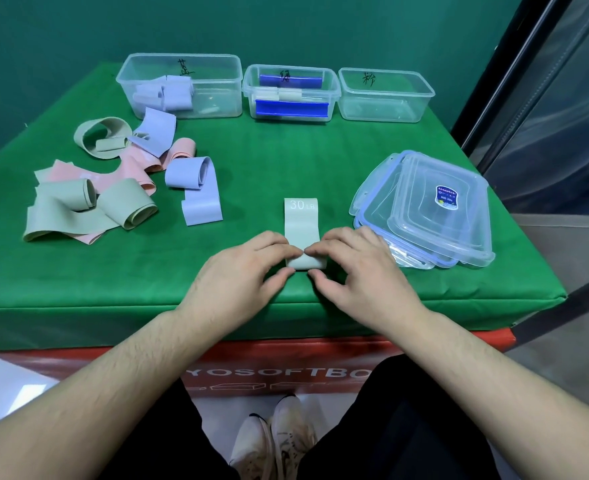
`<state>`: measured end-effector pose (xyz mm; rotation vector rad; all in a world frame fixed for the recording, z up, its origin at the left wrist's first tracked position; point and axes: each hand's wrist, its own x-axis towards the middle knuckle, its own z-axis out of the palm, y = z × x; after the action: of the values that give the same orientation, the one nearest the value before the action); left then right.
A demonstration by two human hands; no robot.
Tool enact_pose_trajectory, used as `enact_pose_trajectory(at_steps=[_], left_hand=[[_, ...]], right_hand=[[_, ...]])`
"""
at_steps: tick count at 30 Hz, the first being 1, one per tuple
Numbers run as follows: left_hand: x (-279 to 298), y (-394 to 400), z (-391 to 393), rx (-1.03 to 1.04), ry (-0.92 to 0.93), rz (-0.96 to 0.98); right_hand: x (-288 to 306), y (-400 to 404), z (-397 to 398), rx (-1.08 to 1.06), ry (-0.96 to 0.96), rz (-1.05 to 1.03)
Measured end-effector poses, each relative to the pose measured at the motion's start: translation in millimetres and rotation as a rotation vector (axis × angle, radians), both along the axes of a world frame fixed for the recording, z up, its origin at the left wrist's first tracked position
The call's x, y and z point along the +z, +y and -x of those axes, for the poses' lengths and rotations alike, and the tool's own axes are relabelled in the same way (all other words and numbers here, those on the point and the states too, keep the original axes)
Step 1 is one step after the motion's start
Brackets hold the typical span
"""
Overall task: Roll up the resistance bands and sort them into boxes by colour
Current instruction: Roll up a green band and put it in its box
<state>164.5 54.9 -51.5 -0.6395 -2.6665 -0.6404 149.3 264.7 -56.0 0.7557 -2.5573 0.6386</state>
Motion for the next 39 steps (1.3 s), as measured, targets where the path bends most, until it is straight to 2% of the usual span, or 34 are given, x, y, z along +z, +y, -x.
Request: enact_pose_trajectory(at_steps=[5,15,23,30,39], left_hand=[[3,-1,4,-0.001,-0.050,0.005],[2,0,7,0.018,-0.028,-0.027],[7,3,18,0.035,-0.125,-0.070],[4,7,10,0.065,-0.041,-0.055],[7,8,21,0.084,-0.073,-0.055]], right_hand=[[-1,0,2,0.003,-0.007,0.009],[0,-2,8,-0.011,-0.059,0.020],[2,-2,12,-0.023,-0.068,-0.012],[4,-4,19,-0.019,-0.100,0.006],[3,-2,18,-0.044,-0.045,-0.014]])
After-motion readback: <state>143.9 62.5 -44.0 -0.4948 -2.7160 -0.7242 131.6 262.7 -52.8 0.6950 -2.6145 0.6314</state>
